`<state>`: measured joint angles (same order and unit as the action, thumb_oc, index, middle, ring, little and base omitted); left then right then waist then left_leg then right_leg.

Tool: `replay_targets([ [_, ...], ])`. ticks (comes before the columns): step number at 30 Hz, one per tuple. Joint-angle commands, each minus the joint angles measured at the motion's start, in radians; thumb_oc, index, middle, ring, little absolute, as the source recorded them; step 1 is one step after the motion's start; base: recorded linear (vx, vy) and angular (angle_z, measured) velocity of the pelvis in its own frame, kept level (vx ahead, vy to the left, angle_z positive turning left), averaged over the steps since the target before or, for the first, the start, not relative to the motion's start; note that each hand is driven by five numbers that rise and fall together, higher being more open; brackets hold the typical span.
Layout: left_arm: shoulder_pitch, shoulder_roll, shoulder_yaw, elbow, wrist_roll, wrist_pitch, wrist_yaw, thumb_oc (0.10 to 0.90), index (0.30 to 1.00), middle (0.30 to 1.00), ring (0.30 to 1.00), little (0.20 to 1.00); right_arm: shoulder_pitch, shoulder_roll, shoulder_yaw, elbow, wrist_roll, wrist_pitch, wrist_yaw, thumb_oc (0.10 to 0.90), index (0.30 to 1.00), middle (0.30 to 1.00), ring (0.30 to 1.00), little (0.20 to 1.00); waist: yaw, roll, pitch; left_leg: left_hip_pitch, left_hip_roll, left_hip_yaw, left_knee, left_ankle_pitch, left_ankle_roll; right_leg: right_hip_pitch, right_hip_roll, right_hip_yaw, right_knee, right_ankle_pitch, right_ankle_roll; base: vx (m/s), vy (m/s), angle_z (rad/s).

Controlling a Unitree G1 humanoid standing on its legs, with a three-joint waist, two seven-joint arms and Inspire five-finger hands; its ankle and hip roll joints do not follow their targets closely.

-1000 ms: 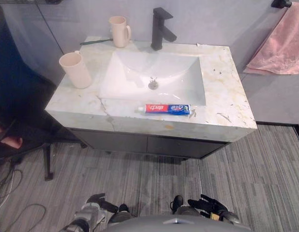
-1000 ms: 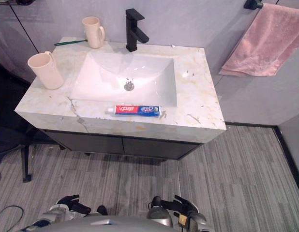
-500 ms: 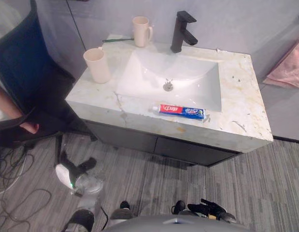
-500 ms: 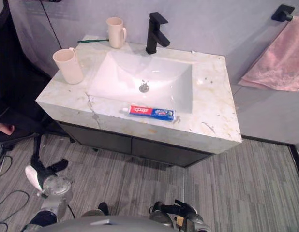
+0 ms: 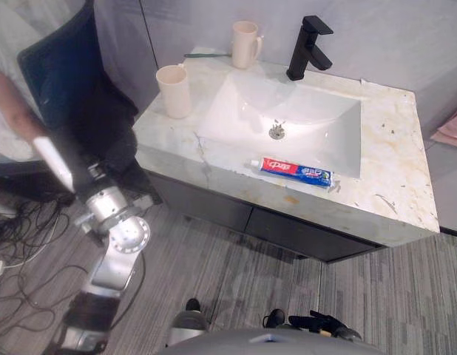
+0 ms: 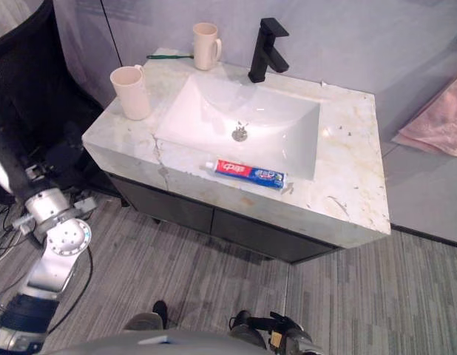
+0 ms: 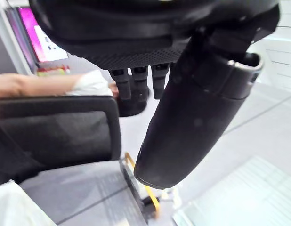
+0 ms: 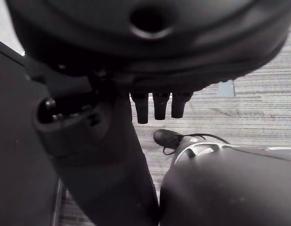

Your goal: Organize the bathroom.

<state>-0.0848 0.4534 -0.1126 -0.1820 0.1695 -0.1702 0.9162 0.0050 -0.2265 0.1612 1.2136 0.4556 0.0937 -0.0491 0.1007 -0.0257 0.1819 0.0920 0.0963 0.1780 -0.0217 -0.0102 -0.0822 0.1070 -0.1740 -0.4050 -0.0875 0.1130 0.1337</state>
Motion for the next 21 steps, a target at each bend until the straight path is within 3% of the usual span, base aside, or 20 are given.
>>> replay_targets([
  [1,-0.134,0.062,-0.046,-0.12,0.109,-0.018,-0.191,0.8,0.9,0.9,0.9,0.9,-0.04,-0.021,-0.007,0.055,-0.004,-0.012,0.002,0.8,0.9,0.9,0.9,0.9,-0.032,0.023,-0.018,-0.028,-0.105,-0.112,0.039,-0.076,0.025,0.002,0.098,0.058,0.019,-0.138,0.004,0.0,0.0,0.0],
  [3,-0.209,0.113,-0.112,-0.145,0.093,0.046,-0.328,0.8,0.9,0.9,0.9,0.9,-0.043,-0.023,-0.009,0.066,-0.033,-0.014,0.004,0.8,0.9,0.9,0.9,0.9,-0.052,0.038,-0.026,-0.017,-0.103,-0.097,0.037,-0.077,0.026,0.005,0.102,0.073,0.019,-0.138,0.009,0.01,0.041,-0.03],
  [5,-0.259,0.143,-0.154,-0.154,0.08,0.063,-0.417,0.8,0.9,0.9,0.9,0.9,-0.048,-0.03,-0.009,0.075,-0.051,-0.01,0.01,0.8,0.9,0.9,0.9,0.9,-0.065,0.048,-0.031,-0.009,-0.103,-0.085,0.038,-0.081,0.026,0.007,0.103,0.083,0.018,-0.141,0.011,0.02,0.057,-0.08],
  [8,-0.311,0.17,-0.196,-0.155,0.057,0.066,-0.451,0.8,0.9,0.9,0.9,0.9,-0.054,-0.034,-0.01,0.086,-0.057,-0.006,0.016,0.8,0.9,0.9,0.9,0.9,-0.075,0.057,-0.035,-0.001,-0.104,-0.076,0.037,-0.084,0.026,0.01,0.103,0.09,0.016,-0.141,0.015,0.03,0.043,-0.13],
  [9,-0.352,0.189,-0.22,-0.155,-0.01,0.083,-0.491,0.8,0.9,0.9,0.9,0.9,-0.055,-0.036,-0.01,0.095,-0.067,-0.007,0.025,0.8,0.9,0.9,0.9,0.9,-0.086,0.064,-0.041,0.008,-0.105,-0.068,0.033,-0.086,0.027,0.015,0.103,0.093,0.014,-0.141,0.017,0.03,0.026,-0.14],
  [16,-0.444,0.255,-0.248,-0.102,-0.044,0.095,-0.553,0.8,0.9,0.9,0.9,0.9,-0.052,-0.044,-0.011,0.116,-0.09,-0.006,0.029,0.8,0.9,0.9,0.9,0.9,-0.115,0.083,-0.055,0.027,-0.109,-0.048,0.016,-0.086,0.025,0.017,0.106,0.111,0.009,-0.146,0.023,0.03,0.021,-0.14],
  [21,-0.53,0.34,-0.296,-0.045,-0.1,0.196,-0.723,0.8,0.9,0.9,0.9,0.9,-0.049,-0.06,-0.019,0.128,-0.122,0.001,0.028,0.8,0.9,0.9,0.9,0.9,-0.14,0.101,-0.06,0.028,-0.109,-0.027,0.02,-0.086,0.02,0.014,0.109,0.123,0.004,-0.146,0.024,0.01,0.012,-0.02],
])
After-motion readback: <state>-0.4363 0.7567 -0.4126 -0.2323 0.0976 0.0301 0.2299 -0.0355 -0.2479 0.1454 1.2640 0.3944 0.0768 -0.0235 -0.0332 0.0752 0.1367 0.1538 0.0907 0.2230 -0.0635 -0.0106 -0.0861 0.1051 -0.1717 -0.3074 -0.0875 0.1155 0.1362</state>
